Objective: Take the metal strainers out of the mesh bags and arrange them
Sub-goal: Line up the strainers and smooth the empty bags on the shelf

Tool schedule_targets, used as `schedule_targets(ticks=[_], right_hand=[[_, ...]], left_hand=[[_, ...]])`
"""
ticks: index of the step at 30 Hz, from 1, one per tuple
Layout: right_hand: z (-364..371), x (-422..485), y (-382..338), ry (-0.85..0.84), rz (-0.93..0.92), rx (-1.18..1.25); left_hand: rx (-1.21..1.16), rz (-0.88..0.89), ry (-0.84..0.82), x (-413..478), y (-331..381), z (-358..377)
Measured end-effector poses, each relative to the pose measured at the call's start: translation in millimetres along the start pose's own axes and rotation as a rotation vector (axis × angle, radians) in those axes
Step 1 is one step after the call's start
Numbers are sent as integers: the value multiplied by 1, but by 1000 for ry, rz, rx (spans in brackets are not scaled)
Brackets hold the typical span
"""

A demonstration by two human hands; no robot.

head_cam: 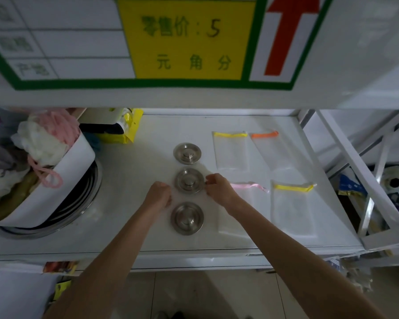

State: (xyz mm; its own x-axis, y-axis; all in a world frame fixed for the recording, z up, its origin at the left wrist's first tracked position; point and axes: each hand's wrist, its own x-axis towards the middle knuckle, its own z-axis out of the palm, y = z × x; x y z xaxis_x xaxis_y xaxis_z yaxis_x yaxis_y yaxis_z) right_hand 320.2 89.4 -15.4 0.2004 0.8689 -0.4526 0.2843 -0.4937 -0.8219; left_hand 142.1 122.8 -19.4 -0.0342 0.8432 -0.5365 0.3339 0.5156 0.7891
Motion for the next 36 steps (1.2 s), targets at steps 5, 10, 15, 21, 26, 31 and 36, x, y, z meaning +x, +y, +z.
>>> schedule_targets(ticks=[5,10,15,21,26,31,36], right_hand=[[12,-33,29,-102,85,-17],[20,-48,37,-32,93,163],[24,-51,32,-12,62,169],[24,-50,29,-15,38,145],[14,-52,29,-43,18,117],[-39,-20,33,258,-238,-190],[-92,26,34,247,-348,-604]], left_hand=[[162,-128,-87,-40,-25,-6],[-169,-226,-87,-45,-35,8],[-253,-206,-46,-50,-31,13],[-250,-201,-32,-47,-30,15],[-9,-116,21,-52,-28,13],[463,461,255,-87,-19,42],[855,716,-82,-88,-20,113]])
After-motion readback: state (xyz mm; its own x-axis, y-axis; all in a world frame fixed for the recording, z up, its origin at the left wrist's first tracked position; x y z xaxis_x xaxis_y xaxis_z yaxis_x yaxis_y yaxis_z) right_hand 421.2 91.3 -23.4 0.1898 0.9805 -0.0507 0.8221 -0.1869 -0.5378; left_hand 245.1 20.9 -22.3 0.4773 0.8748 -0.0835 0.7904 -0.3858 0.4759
